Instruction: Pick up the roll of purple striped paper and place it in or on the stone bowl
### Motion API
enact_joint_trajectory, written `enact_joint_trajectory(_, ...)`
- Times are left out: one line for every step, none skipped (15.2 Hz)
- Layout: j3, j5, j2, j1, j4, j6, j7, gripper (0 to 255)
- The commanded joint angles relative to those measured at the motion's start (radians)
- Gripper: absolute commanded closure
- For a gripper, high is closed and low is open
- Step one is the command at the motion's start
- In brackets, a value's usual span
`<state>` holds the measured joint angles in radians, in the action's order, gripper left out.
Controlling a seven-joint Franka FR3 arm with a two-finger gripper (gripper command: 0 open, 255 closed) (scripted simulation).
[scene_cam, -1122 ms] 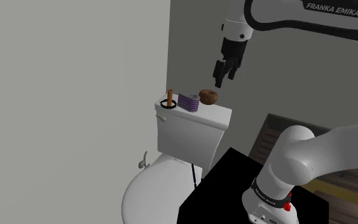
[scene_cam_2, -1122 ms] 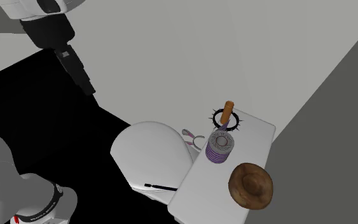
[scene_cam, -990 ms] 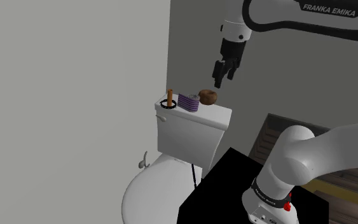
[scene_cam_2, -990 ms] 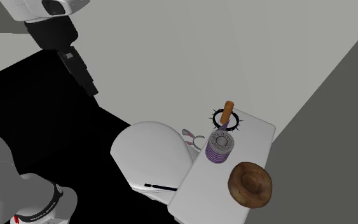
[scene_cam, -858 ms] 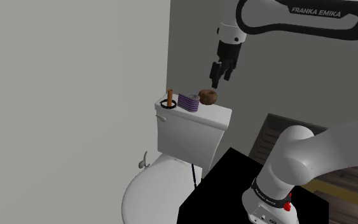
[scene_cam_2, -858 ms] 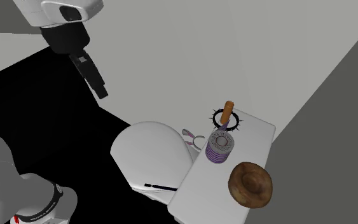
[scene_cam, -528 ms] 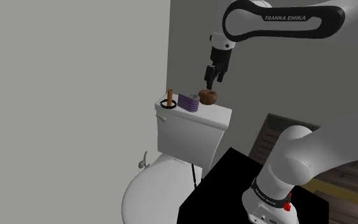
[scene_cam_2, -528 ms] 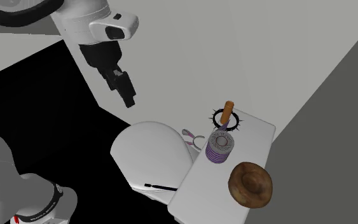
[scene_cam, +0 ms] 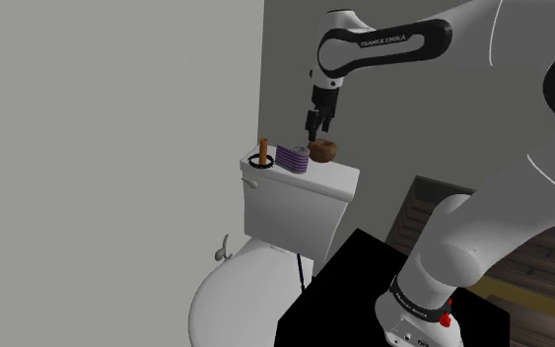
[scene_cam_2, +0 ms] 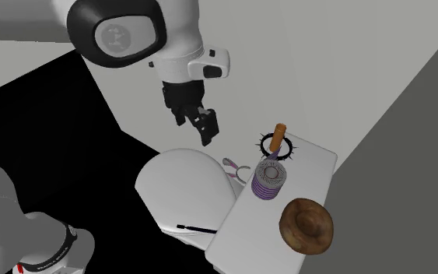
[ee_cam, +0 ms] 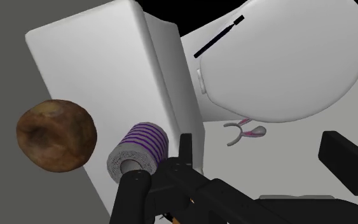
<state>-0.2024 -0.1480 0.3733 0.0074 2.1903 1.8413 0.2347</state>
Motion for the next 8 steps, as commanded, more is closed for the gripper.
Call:
enact_joint_trajectory(-0.026,0.014,-0.083,0.003,-0.047,0.030,0.046,0)
enact_joint_trajectory(-0.038,0.023,-0.121,0.003,-0.068,0.045,0.070,0)
enact_joint_trajectory(-0.049,0.033,-0.160,0.003,-0.090,0.058,0.094,0)
enact_joint_trajectory(-0.060,0.044,-0.200,0.002,-0.113,0.070,0.118,0)
enact_joint_trajectory(-0.069,0.057,-0.240,0.001,-0.138,0.080,0.142,0)
enact_joint_trajectory(-0.078,0.070,-0.280,-0.001,-0.164,0.090,0.166,0)
enact_joint_trajectory(-0.086,0.085,-0.321,-0.003,-0.192,0.098,0.191,0)
enact_joint_trajectory(-0.092,0.100,-0.363,-0.007,-0.221,0.105,0.215,0)
